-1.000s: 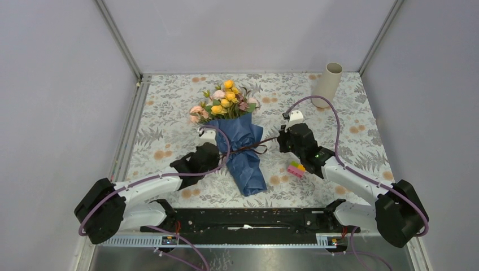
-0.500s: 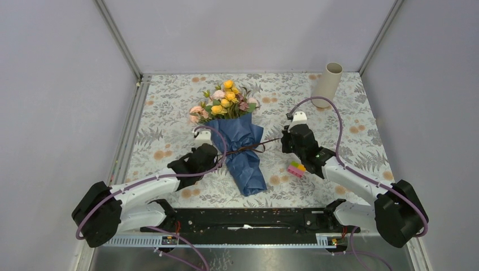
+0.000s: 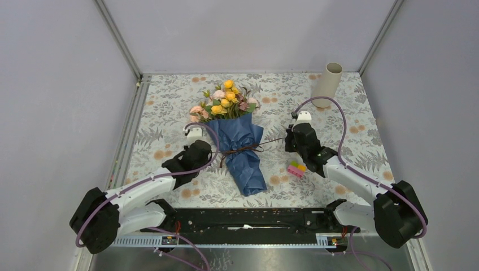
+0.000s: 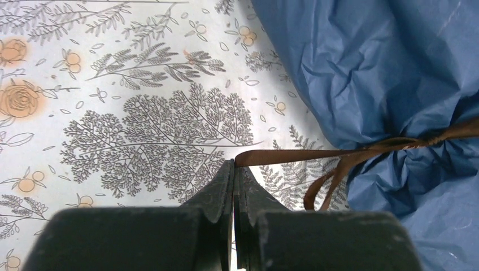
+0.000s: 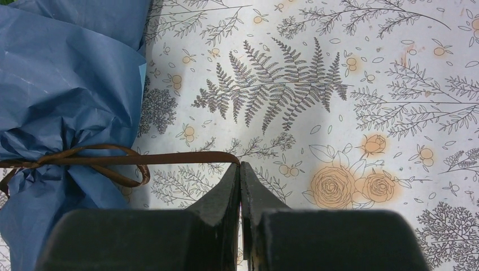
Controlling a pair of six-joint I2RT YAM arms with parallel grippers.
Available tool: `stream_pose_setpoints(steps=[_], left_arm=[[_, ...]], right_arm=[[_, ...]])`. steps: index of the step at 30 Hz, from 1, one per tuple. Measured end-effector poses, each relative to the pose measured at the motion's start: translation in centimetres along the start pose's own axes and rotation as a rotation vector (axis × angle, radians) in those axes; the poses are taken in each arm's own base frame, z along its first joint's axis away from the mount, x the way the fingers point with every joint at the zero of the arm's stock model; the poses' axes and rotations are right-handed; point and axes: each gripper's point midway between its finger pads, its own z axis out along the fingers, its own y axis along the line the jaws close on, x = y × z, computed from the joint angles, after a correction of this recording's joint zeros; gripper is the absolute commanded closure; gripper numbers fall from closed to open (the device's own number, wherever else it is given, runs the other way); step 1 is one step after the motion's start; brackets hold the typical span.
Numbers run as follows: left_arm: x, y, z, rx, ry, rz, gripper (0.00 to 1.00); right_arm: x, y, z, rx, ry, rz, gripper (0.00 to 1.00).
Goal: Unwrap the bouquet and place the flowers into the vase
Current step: Untie the ribbon from the wrapping paper.
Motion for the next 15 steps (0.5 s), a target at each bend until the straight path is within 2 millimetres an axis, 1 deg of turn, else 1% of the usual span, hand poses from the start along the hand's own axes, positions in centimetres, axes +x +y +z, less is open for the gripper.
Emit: stream_pose_setpoints(steps=[5, 8, 15], left_arm=[[-1.2, 0.8, -0.1, -0.014, -0.031, -0.053, 1.00], [-1.7, 1.6, -0.1, -0.031, -0.047, -0.085, 1.00], [-1.6, 3.7, -0.1, -0.058, -0.057, -0.163, 1.00]], right_arm=[[-0.1, -0.3, 0.0, 0.009, -0.002, 0.020, 1.00], [-0.1, -0.5, 0.0, 0.016, -0.003, 0.030, 1.00], [0.3, -1.9, -0.5, 0.074, 0.012, 0.062, 1.00]])
